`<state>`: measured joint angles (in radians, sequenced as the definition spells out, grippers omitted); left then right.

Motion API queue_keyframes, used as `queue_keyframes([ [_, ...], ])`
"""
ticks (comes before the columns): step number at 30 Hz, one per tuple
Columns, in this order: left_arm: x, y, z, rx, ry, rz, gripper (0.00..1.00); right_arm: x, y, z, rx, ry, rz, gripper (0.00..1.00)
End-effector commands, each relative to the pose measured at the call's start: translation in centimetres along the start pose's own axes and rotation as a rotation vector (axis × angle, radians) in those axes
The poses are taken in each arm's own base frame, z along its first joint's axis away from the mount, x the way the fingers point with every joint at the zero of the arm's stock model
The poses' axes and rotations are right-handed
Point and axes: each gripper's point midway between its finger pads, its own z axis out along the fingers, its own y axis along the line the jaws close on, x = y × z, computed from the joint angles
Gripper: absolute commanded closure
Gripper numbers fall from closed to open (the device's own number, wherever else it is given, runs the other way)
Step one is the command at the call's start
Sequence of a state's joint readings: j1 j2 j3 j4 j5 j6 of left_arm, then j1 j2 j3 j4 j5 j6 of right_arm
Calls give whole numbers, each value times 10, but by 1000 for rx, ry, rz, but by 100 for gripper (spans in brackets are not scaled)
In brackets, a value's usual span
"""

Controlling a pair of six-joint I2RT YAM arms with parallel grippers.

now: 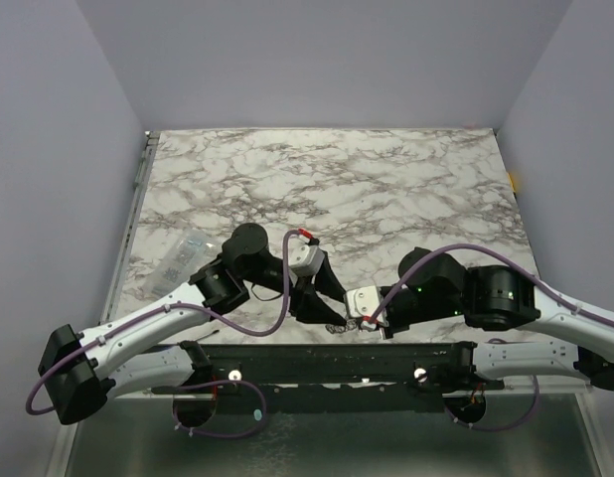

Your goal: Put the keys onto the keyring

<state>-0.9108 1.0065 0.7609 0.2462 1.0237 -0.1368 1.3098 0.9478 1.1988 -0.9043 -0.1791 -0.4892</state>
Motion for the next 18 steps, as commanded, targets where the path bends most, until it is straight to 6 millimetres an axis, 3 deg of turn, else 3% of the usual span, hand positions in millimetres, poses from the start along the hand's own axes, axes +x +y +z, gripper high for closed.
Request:
queue_keyframes([
  [1, 6, 0, 7, 24, 5, -29, 53, -16, -10, -4, 37, -45, -24, 99],
  [6, 8, 1, 10, 25, 5, -39, 67, -15, -11, -1, 42, -42, -29, 99],
  [11, 9, 4, 10, 3, -2, -39, 100, -13, -11, 0, 42, -35, -28, 99],
  [18, -4, 19, 5, -103, -41, -39, 100, -10, -24, -4, 132, -37, -32, 99],
])
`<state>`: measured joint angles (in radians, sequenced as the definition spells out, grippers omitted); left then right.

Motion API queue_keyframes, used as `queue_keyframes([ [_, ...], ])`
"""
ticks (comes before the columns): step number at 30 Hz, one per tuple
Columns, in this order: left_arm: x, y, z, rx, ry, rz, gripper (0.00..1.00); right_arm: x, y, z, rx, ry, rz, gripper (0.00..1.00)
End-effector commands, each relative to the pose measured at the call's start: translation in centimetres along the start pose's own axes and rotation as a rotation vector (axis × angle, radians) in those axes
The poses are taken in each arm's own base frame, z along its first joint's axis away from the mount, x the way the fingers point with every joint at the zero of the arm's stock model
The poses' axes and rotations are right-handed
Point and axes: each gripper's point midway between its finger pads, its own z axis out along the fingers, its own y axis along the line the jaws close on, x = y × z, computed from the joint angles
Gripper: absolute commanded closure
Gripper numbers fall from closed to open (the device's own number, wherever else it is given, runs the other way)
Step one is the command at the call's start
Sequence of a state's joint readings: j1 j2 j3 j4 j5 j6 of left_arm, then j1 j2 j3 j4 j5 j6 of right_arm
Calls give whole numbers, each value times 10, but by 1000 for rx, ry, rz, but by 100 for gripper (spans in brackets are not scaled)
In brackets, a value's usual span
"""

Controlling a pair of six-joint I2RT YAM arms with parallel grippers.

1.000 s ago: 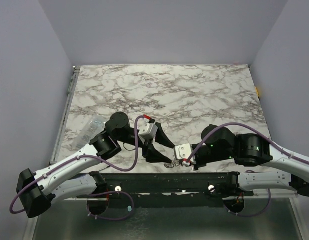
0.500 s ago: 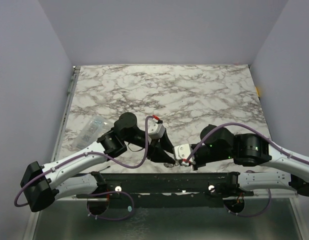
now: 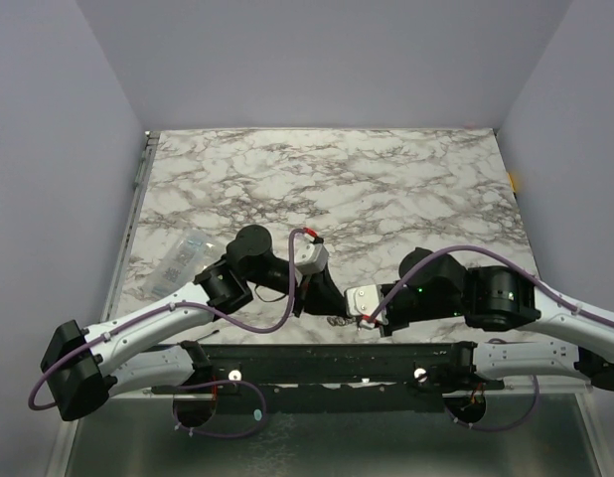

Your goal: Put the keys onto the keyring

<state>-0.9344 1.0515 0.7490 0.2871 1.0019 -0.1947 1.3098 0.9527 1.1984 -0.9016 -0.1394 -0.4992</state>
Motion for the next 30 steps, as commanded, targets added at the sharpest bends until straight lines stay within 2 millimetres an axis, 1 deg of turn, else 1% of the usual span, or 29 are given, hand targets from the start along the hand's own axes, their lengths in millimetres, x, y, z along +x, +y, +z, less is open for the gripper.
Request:
queue_keyframes([
  [1, -18, 19, -7, -129, -64, 27, 100, -12, -21, -6, 125, -58, -19, 98],
  [4, -34, 38, -16, -242, -123, -6, 100, -7, -28, -7, 174, -53, -24, 97],
  [5, -41, 44, -20, -275, -160, -21, 100, -4, -34, -10, 212, -42, -25, 96],
  [8, -60, 56, -34, -339, -283, -89, 100, -2, -40, -15, 261, -48, -30, 94],
  [9, -64, 61, -39, -368, -316, -109, 100, -2, -42, -17, 274, -51, -32, 91],
  [11, -67, 68, -44, -407, -348, -139, 100, -2, -45, -20, 300, -61, -33, 85],
  [14, -65, 72, -47, -422, -341, -140, 100, -4, -47, -24, 320, -81, -35, 82],
  [16, -60, 76, -48, -441, -318, -126, 100, -5, -45, -25, 313, -95, -38, 74],
  [17, -58, 79, -50, -460, -308, -128, 100, -6, -44, -25, 309, -99, -38, 71],
  [20, -58, 88, -55, -494, -311, -152, 100, -7, -40, -25, 290, -111, -37, 69],
  [23, -58, 89, -54, -484, -298, -142, 100, -7, -37, -23, 271, -115, -34, 64],
  [25, -55, 92, -54, -498, -277, -131, 100, -7, -37, -23, 275, -118, -33, 63],
  [27, -48, 96, -55, -519, -235, -120, 100, -10, -41, -26, 296, -127, -34, 58],
  [30, -41, 98, -57, -531, -181, -87, 100, -17, -56, -37, 383, -157, -33, 55],
])
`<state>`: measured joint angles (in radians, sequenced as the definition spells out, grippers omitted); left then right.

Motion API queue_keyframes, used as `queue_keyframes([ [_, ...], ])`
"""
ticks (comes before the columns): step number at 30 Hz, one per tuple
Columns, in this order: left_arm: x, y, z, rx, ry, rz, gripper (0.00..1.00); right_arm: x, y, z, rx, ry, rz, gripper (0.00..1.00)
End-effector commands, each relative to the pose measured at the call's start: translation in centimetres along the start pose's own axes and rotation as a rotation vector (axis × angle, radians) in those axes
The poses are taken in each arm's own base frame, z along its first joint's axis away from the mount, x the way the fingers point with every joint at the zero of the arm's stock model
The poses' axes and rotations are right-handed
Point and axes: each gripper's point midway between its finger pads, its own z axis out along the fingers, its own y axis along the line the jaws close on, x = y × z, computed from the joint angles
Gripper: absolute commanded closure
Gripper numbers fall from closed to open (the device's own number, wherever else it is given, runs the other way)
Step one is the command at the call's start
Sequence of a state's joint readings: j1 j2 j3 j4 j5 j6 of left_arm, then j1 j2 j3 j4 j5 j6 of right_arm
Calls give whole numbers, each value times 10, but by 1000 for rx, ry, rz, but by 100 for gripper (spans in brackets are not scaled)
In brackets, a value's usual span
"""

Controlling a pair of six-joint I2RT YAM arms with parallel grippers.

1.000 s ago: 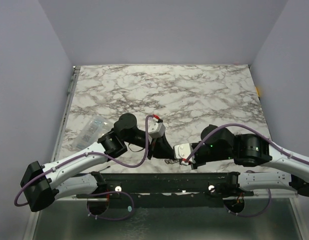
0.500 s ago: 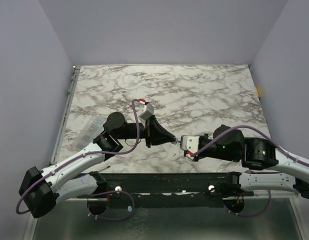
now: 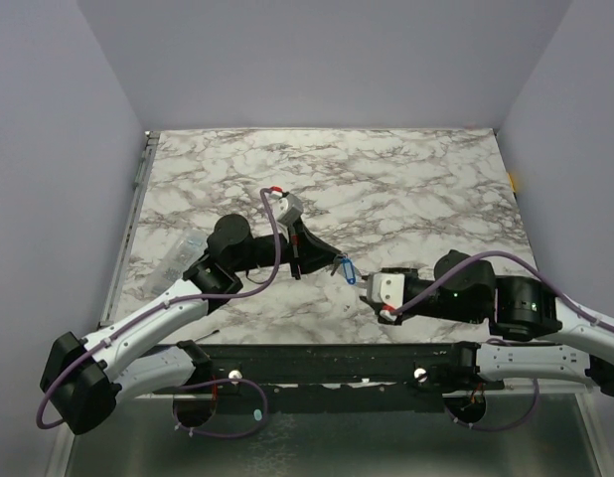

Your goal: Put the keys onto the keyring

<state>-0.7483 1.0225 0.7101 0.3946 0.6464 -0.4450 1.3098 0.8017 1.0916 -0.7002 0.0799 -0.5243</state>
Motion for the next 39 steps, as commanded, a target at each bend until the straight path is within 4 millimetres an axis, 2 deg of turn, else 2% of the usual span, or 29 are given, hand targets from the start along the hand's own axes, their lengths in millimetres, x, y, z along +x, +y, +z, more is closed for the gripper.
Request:
queue_keyframes([
  [1, -6, 7, 0, -41, 38, 110, 100, -15, -22, -8, 116, -62, 8, 53],
  [6, -12, 24, -6, -143, 76, 197, 100, -37, -60, -18, 313, -152, 71, 45],
  [9, -15, 49, -13, -293, 55, 207, 100, -46, -78, -13, 431, -219, 193, 43],
  [12, -17, 76, -23, -456, 27, 186, 100, -48, -89, 2, 523, -261, 373, 40],
  [15, -20, 93, -34, -572, 2, 169, 100, -36, -94, 25, 606, -233, 511, 29],
  [19, -22, 105, -44, -663, -17, 151, 100, -16, -97, 56, 699, -125, 553, 24],
  [21, -22, 114, -51, -732, -23, 134, 100, -12, -95, 71, 703, -96, 560, 23],
  [24, -18, 115, -52, -739, -17, 124, 100, -10, -94, 92, 706, -71, 550, 23],
  [28, -20, 112, -54, -739, -31, 119, 100, 2, -95, 118, 698, -31, 543, 22],
  [31, -21, 111, -56, -741, -38, 121, 100, 10, -105, 130, 702, -16, 567, 22],
  [34, -24, 109, -57, -740, -48, 119, 100, 17, -112, 137, 716, 12, 570, 32],
  [39, -25, 107, -58, -729, -55, 120, 100, 25, -117, 149, 719, 45, 569, 44],
])
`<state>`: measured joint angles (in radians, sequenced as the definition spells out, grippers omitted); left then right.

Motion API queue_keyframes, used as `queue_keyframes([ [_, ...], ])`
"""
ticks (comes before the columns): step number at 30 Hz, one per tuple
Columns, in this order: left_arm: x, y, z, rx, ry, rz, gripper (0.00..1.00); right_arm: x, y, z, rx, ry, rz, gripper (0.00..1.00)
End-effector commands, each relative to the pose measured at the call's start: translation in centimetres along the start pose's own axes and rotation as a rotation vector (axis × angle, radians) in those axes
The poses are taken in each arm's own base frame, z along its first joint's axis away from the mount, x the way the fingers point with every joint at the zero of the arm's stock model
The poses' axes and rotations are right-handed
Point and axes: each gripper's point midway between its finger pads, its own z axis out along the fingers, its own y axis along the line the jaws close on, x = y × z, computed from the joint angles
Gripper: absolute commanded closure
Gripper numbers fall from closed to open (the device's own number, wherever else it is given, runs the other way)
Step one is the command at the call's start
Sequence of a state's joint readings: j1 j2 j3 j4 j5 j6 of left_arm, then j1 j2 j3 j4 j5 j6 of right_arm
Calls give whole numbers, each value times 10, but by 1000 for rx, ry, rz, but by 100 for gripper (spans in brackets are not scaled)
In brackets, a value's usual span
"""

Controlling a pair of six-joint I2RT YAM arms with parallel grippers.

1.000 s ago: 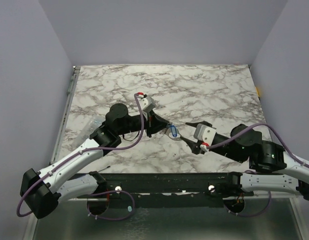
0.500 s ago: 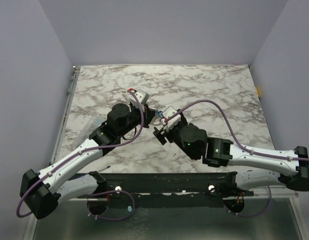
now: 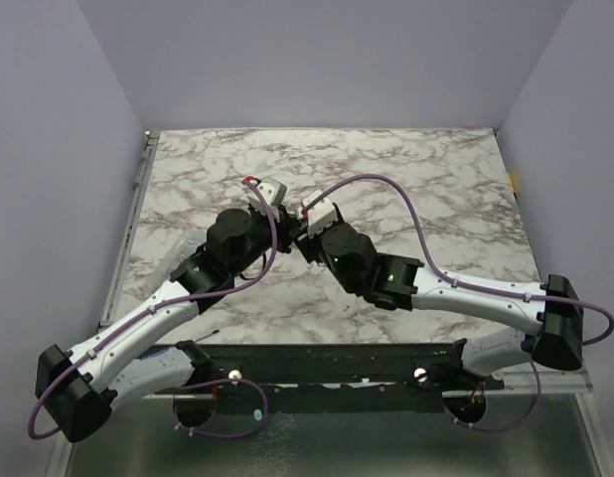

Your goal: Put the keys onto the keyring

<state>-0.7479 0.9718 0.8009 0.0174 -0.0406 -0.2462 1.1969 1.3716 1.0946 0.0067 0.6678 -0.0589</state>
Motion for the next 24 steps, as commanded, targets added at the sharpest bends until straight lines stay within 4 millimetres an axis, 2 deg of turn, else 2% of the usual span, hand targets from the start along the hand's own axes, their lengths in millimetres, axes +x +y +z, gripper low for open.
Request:
queue_keyframes([
  [1, -8, 3, -5, -12, -37, -11, 100, -14, 3, 11, 7, -26, 43, 49],
  [6, -9, 7, -8, -22, -49, -6, 100, -11, 2, 10, -15, -27, 53, 72],
  [13, -17, 3, -15, 21, -83, 17, 100, -11, 8, 1, -109, -54, 68, 97],
  [20, -26, -15, -27, 140, -135, 86, 100, -20, 8, -15, -174, -82, 85, 99],
  [24, -28, -22, -38, 195, -166, 163, 100, -21, -2, -26, -175, -77, 93, 99],
])
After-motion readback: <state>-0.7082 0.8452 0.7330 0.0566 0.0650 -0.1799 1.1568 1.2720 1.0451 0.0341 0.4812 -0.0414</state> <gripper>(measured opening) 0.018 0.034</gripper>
